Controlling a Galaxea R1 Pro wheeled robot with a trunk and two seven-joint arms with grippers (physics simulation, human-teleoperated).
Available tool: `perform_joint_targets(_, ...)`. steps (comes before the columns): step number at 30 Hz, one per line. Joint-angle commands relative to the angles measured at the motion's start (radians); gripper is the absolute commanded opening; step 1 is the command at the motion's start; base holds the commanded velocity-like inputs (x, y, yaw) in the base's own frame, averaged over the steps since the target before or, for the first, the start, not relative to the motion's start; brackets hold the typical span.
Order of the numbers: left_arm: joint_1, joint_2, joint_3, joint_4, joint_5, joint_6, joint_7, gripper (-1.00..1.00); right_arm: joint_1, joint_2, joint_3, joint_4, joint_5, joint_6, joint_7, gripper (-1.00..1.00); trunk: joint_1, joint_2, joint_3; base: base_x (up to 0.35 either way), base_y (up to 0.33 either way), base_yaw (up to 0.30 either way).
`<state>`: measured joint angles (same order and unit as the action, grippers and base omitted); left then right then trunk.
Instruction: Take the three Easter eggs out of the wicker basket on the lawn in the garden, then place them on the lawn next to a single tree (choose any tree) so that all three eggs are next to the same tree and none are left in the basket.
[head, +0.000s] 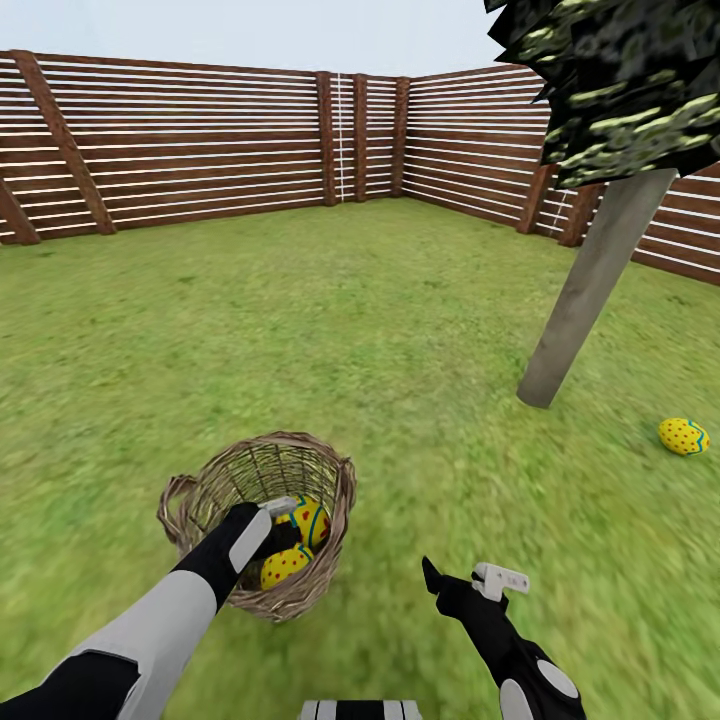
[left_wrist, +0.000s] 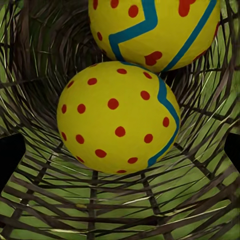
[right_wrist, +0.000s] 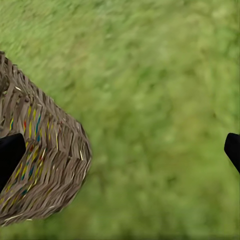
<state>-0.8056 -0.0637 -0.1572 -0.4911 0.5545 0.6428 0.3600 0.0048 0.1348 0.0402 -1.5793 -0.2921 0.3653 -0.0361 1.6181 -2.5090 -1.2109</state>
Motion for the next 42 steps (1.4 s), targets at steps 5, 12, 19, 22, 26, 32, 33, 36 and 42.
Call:
perform_joint_targets(5, 0.000, 0.001, -0.005, -0.006, 0.011, 0.003, 0.009, 1.00, 0.001, 0.000, 0.001, -0.002, -0.008, 0.003, -0.004, 1.00, 0.000, 0.000, -0.001, 0.000, 0.000, 0.000)
perform_joint_targets(12, 0.000, 0.001, -0.004, -0.007, 0.011, 0.006, 0.008, 1.00, 0.000, 0.000, 0.001, -0.002, -0.007, 0.003, -0.004, 1.00, 0.000, 0.000, -0.001, 0.069, 0.045, 0.000)
perform_joint_targets(19, 0.000, 0.001, -0.004, -0.007, 0.011, 0.004, 0.008, 1.00, 0.001, 0.000, 0.001, -0.001, -0.008, 0.004, -0.004, 1.00, 0.000, 0.000, -0.001, 0.044, 0.032, 0.000)
perform_joint_targets(22, 0.000, 0.001, -0.004, -0.007, 0.011, 0.005, 0.008, 1.00, 0.000, 0.000, 0.001, -0.001, -0.007, 0.003, -0.004, 1.00, 0.000, 0.000, -0.001, 0.007, 0.047, 0.000)
perform_joint_targets(26, 0.000, 0.001, -0.004, -0.007, 0.011, 0.005, 0.008, 1.00, 0.000, 0.000, 0.001, -0.001, -0.007, 0.003, -0.004, 1.00, 0.000, 0.000, -0.001, 0.002, 0.086, 0.000)
perform_joint_targets(32, 0.000, 0.001, -0.005, -0.007, 0.011, 0.004, 0.008, 1.00, 0.000, 0.000, 0.001, -0.001, -0.008, 0.003, -0.004, 1.00, 0.000, 0.000, -0.001, 0.001, 0.027, 0.000)
perform_joint_targets(33, 0.000, 0.001, -0.005, -0.007, 0.011, 0.004, 0.008, 1.00, 0.000, 0.000, 0.001, -0.001, -0.008, 0.004, -0.004, 1.00, 0.000, 0.000, -0.001, 0.000, 0.064, 0.000)
perform_joint_targets(36, 0.000, 0.001, -0.005, -0.006, 0.011, 0.004, 0.008, 1.00, 0.000, 0.000, 0.000, -0.001, -0.008, 0.003, -0.004, 1.00, 0.000, 0.000, -0.001, 0.000, 0.130, 0.000)
perform_joint_targets(42, 0.000, 0.000, -0.005, -0.006, 0.011, 0.003, 0.009, 1.00, 0.000, 0.000, 0.000, -0.001, -0.008, 0.004, -0.004, 1.00, 0.000, 0.000, -0.001, 0.000, 0.074, 0.000)
